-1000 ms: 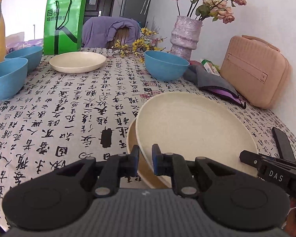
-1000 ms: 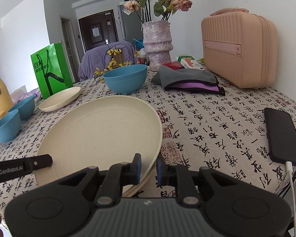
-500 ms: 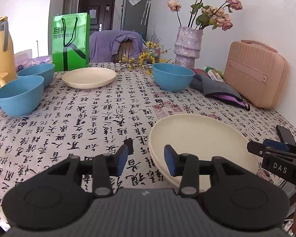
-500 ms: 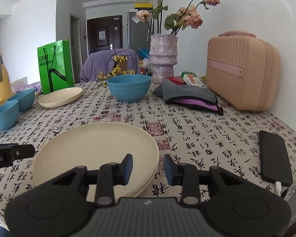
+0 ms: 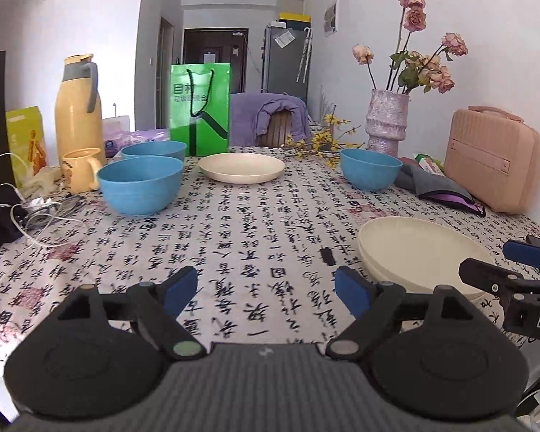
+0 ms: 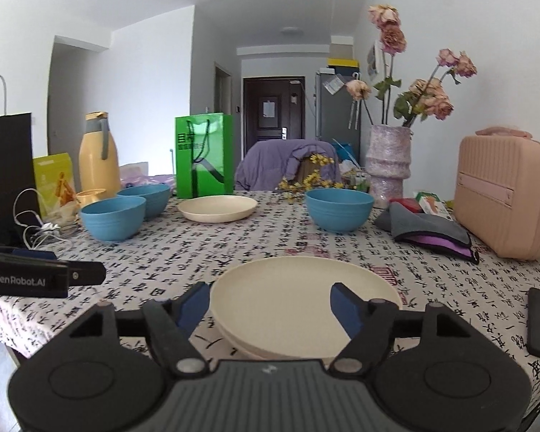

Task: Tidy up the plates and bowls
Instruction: 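Withdraw the left gripper from the stacked plates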

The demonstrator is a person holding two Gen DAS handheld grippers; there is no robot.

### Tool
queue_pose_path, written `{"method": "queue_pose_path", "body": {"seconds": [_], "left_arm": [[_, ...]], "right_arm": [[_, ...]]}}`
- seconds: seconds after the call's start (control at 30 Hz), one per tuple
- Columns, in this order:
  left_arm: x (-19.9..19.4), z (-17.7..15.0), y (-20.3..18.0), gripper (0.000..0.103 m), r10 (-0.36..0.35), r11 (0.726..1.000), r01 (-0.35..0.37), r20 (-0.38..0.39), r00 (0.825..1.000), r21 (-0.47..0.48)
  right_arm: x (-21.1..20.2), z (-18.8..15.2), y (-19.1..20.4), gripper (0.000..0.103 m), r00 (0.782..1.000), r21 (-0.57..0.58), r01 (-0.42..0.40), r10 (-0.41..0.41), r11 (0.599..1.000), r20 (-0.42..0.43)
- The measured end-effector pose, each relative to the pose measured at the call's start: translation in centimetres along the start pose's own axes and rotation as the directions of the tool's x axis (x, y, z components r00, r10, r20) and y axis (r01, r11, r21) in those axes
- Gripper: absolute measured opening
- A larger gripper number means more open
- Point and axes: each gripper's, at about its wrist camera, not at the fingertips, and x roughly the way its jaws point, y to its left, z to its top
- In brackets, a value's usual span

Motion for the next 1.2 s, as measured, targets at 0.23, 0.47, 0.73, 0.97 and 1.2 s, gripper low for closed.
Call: {"method": "queue_pose_path", "body": {"seconds": [0.23, 0.47, 0.73, 0.97, 1.2], "left_arm": [[-4.0, -2.1, 4.5, 0.101, 0.058, 0.997, -0.056, 0.033, 0.998, -0.051], [-6.4, -3.7, 7.3, 0.103, 0.09, 0.995, -0.087, 0.073, 0.993, -0.045], [-6.6, -3.8, 8.9, 0.103, 0.119, 0.99, -0.112, 0.086, 0.989, -0.081], [-4.3, -2.0, 8.4, 0.103, 0.106, 0.992, -0.101, 0.076, 0.991, -0.071], [0.3, 2.7, 8.9, 0.103, 0.045, 0.996, -0.039, 0.062, 0.997, -0.085]], "right_arm": [[-2.2, -1.8, 5.6, 0.093, 0.998, -0.029, -0.053, 0.054, 0.998, 0.035], [-3.2, -2.8, 9.8, 0.095, 0.998, -0.016, -0.06, 0.061, 0.998, 0.036], [-3.0, -2.2, 10.5, 0.095, 0.998, 0.01, -0.041, 0.04, 0.999, 0.05], [-1.7, -1.1, 9.9, 0.095, 0.998, 0.014, -0.031, 0.03, 0.999, 0.058], [2.1, 1.6, 8.0, 0.095, 1.0, 0.079, -0.018, 0.016, 0.997, 0.018]]}}
